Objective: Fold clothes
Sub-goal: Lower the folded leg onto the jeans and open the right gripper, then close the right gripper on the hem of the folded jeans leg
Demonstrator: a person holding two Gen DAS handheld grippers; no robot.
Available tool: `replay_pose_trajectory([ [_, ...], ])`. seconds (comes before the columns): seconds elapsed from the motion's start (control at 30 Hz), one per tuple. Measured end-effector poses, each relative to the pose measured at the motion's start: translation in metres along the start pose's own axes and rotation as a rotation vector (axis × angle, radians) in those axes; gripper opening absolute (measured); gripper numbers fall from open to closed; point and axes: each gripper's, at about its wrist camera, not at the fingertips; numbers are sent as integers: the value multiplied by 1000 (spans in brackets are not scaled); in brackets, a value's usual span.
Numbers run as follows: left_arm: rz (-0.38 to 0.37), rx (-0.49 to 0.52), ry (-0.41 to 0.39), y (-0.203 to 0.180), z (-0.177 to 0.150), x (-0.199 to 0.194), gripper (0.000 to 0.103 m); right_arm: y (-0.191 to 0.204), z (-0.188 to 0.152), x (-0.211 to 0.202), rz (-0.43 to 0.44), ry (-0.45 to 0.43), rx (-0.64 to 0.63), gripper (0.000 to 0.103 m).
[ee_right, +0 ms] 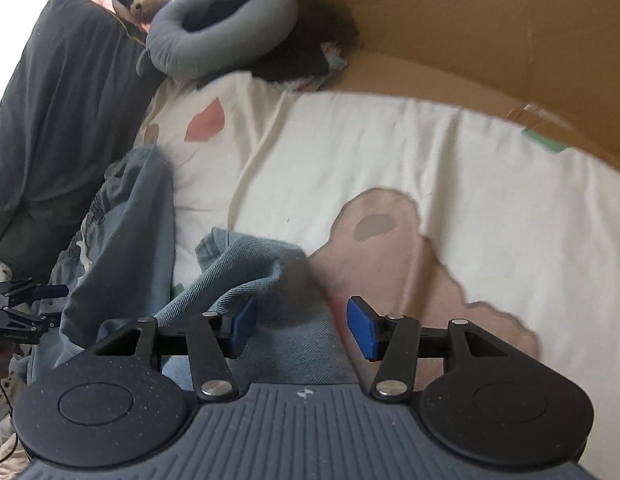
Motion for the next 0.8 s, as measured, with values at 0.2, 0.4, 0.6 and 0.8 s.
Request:
replay_pose_trajectory([
  [0.2, -27, 2, -33, -11, 9, -4, 76, 16, -3, 23, -4, 38, -51, 57],
  [0.4, -34, -5, -16, -10, 3, 0, 76, 20, -2, 36, -26, 59, -68, 59],
  [0.6, -34, -15, -15, -4, 1, 0, 76, 30, 4, 39, -89, 58, -150, 74],
  [0.8, -43, -23, -2, -3, -2, 4, 76, 24, 4, 42, -86, 42, -141, 82],
])
Point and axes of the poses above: each gripper's, at about its wrist camera, not at the fingertips, and x roughly the way its jaws point, y to its left, z to its top, and after that the axes turned 2 degrees about z, right-handed
